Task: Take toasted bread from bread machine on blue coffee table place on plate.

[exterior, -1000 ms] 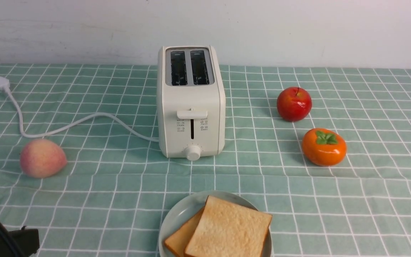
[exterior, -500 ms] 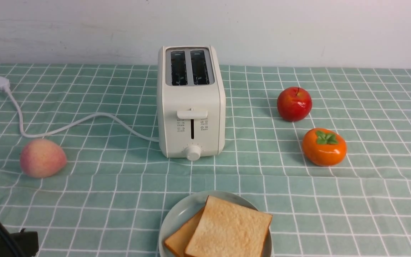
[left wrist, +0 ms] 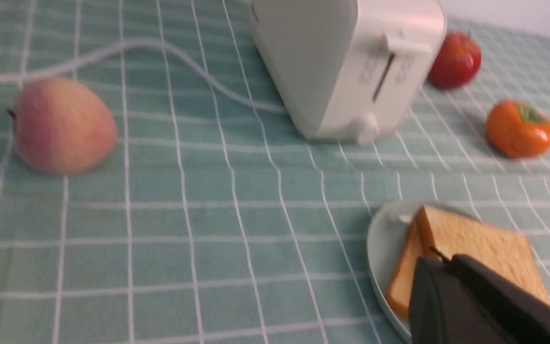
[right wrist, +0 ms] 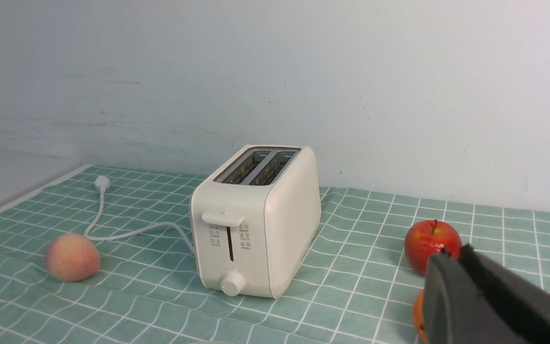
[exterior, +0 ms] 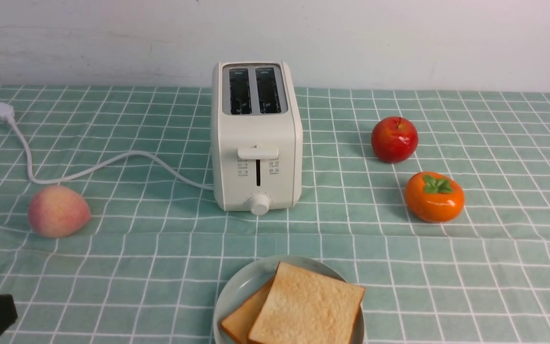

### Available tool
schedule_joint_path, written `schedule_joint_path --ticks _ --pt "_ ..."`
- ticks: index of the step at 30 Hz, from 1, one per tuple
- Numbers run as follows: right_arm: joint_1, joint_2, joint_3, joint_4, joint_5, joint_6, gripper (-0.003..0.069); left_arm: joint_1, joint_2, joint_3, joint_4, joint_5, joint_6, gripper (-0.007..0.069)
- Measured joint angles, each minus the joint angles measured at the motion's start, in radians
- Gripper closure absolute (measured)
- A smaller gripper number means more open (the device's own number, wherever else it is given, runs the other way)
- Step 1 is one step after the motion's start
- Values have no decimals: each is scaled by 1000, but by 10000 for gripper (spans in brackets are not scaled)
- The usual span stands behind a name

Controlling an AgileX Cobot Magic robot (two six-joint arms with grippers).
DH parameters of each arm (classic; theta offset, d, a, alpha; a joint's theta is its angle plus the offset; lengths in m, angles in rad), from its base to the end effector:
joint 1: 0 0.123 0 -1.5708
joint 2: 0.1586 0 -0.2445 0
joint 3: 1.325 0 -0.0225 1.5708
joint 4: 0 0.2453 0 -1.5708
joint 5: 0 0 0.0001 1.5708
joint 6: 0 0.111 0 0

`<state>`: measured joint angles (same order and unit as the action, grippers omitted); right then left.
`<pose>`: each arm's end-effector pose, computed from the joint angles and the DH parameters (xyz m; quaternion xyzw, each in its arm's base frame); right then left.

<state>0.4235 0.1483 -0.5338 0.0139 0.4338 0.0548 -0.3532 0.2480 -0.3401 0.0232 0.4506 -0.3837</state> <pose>0.0781 0.0359 0.3328 -0.1248 0.6819 0.1771 0.6986 0.1127 -0.0404 0.2558 -0.0069 0.7962 -0.2082 0.5681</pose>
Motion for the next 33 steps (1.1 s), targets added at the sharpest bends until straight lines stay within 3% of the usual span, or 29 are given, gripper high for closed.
schedule_joint_path --ticks 5,10,17,33 --pt "0 0 0 0 0 0 629 174 -159 229 -32 -247 73 610" --pt "0 0 0 0 0 0 626 289 -250 362 -44 -271 79 610" --pt "0 0 0 0 0 0 621 291 -258 371 -23 -86 82 607" --pt "0 0 0 0 0 0 606 291 -258 371 -29 -70 82 591"
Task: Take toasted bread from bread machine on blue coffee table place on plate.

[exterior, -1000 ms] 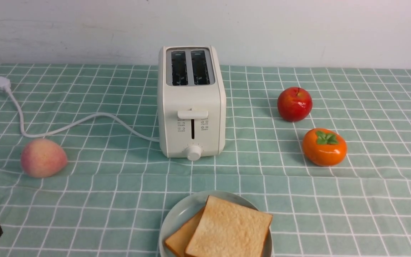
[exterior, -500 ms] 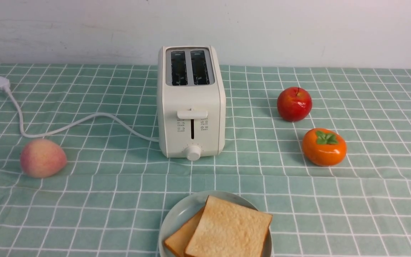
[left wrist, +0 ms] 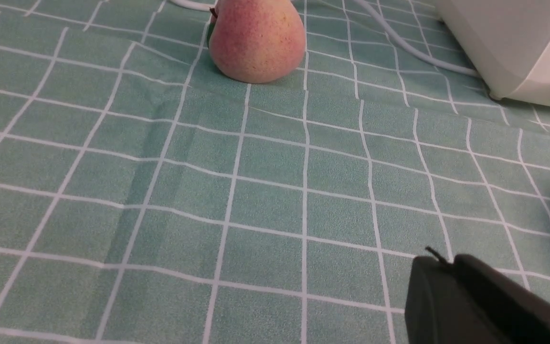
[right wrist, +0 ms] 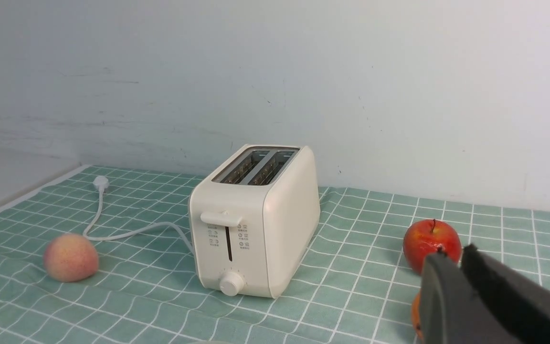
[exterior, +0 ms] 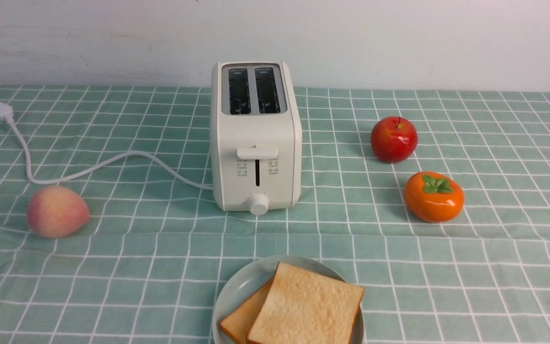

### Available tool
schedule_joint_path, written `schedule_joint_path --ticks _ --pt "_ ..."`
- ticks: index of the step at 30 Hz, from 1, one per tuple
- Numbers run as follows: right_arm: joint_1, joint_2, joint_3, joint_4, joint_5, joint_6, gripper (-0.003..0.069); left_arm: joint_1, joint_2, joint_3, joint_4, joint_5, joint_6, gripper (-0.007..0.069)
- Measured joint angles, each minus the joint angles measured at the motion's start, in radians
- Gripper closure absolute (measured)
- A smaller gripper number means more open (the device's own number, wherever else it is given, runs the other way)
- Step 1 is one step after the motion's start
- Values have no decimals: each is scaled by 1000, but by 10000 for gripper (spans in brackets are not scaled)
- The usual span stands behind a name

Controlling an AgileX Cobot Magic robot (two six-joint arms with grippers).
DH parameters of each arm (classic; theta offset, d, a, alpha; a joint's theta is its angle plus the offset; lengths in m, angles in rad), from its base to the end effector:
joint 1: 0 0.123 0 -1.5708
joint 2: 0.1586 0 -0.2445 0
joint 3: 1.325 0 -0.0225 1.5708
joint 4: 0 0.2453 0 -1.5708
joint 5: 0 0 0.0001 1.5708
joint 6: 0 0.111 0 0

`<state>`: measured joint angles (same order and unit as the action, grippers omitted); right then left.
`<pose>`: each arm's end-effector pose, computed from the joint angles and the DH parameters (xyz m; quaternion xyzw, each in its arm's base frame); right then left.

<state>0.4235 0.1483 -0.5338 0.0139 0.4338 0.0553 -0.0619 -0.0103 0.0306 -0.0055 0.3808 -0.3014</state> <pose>0.0781 0.0359 0.3328 -0.1247 0.6819 0.1773 0.6986 0.1068 -0.0068 0.1636 -0.0981 0.8030 -0.1085 0.5778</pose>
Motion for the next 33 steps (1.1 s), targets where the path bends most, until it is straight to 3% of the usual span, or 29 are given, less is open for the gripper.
schedule_joint_path --ticks 16,28,33 --pt "-13 -17 17 -14 6 -5 580 0 0 0 0 2 0 575" --pt "-406 -98 441 -46 17 -8 566 0 0 0 0 2 0 559" --pt "-429 -156 542 -45 -23 -8 559 0 0 0 0 6 0 554"
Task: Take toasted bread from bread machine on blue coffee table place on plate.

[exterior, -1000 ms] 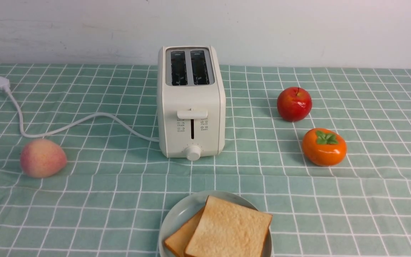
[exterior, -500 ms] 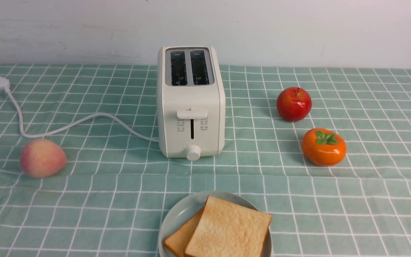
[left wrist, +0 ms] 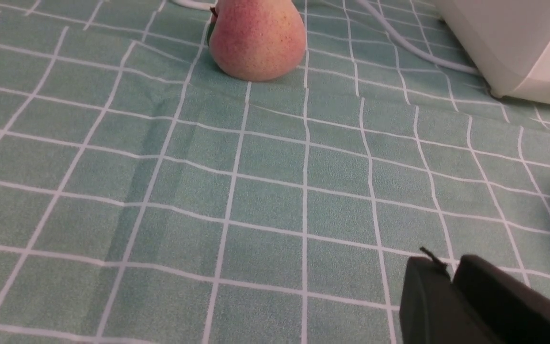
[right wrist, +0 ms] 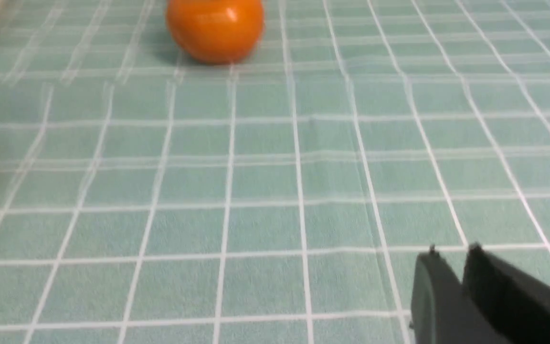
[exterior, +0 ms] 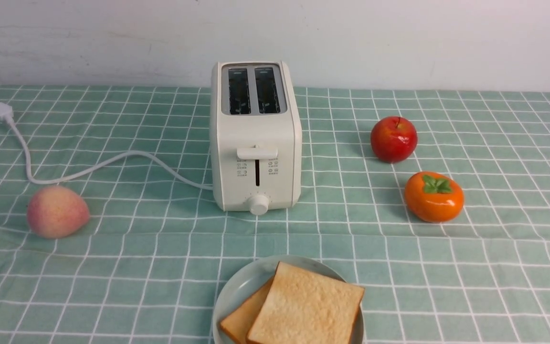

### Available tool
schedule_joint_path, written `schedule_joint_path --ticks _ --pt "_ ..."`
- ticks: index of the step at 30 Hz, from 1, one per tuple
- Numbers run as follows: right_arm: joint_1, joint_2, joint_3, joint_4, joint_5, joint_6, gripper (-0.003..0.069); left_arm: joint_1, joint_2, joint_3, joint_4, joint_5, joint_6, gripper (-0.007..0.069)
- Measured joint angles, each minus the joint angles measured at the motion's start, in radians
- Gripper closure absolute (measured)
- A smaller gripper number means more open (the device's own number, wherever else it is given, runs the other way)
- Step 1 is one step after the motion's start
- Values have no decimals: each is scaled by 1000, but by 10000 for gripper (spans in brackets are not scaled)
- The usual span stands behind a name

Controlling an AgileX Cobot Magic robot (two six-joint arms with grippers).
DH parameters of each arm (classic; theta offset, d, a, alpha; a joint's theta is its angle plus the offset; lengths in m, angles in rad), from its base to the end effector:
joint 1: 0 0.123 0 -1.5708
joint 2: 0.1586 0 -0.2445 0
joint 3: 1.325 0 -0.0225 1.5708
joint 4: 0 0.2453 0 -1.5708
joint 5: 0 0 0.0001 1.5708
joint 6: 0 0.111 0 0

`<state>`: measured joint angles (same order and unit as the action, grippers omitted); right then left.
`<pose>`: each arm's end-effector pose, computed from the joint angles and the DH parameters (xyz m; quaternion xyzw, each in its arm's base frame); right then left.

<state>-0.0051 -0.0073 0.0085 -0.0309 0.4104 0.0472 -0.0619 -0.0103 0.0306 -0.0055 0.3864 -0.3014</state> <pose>0.1059 -0.0019 0.1679 0.0133 0.8118 -0.0010 0.5837 0.1066 -0.0068 0.1630 -0.0983 0.8046 -0.1081 0.5756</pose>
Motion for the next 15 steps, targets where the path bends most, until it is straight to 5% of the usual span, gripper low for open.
schedule_joint_path --ticks 15 --pt "0 -3 3 0 -14 0 552 1 0 0 -1 1 0 550"
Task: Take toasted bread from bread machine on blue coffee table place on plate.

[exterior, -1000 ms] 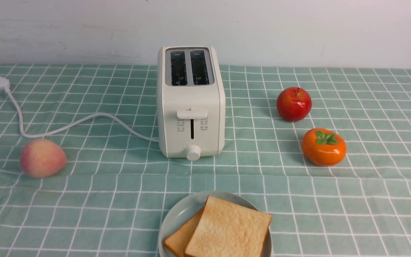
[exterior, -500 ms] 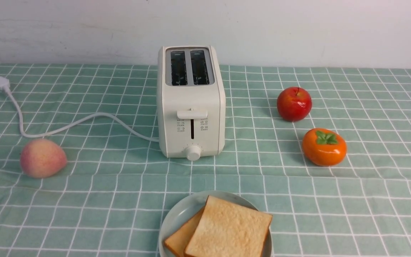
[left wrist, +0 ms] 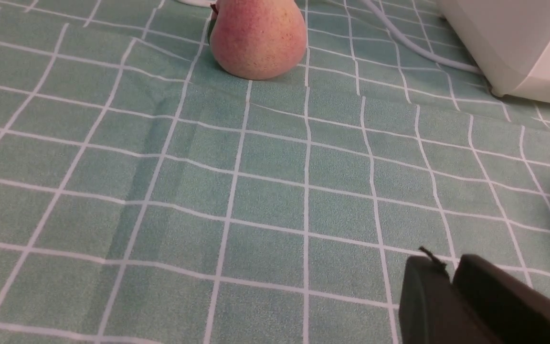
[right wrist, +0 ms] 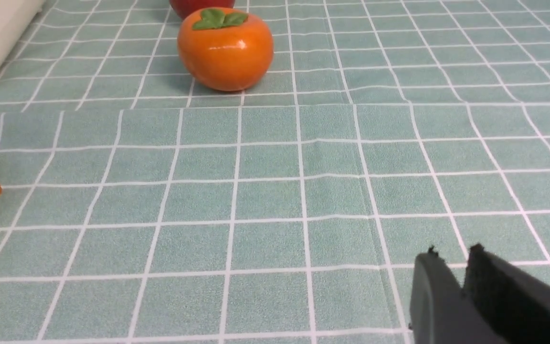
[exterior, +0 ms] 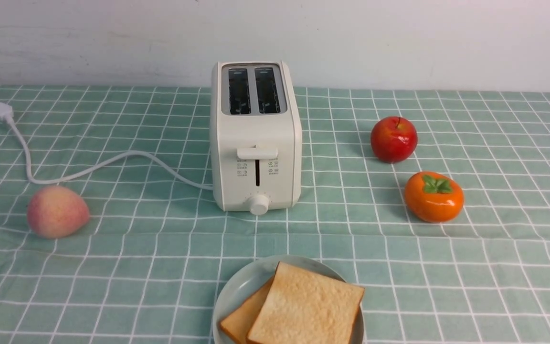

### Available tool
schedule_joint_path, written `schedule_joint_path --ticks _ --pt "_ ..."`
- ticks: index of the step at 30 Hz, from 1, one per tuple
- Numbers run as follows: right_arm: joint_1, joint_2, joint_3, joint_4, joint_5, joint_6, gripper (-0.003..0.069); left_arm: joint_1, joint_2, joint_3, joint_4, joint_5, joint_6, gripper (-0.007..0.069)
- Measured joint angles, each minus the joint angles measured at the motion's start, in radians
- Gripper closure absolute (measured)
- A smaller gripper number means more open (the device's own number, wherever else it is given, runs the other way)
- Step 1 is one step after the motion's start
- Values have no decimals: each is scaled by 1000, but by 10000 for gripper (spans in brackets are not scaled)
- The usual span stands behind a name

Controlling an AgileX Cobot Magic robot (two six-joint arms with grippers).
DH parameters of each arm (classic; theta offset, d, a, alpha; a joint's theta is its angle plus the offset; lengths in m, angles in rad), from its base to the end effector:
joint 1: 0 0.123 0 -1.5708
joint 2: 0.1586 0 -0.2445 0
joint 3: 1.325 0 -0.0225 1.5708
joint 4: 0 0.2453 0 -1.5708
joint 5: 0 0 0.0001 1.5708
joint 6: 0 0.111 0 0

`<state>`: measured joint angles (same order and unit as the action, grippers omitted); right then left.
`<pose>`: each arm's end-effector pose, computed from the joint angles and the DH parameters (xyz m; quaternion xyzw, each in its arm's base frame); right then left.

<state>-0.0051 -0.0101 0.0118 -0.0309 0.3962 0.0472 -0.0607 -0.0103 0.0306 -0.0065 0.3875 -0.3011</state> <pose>0.1063 -0.0019 0.1685 0.0131 0.8078 -0.0008 0.5893 0.1065 -0.0067 0.1629 -0.0989 0.8048 -0.1080 0.5751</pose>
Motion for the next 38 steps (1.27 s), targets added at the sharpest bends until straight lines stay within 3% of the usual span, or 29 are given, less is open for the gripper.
schedule_joint_path --ticks 38 --pt "0 0 0 0 0 0 510 0 0 0 0 0 0 526"
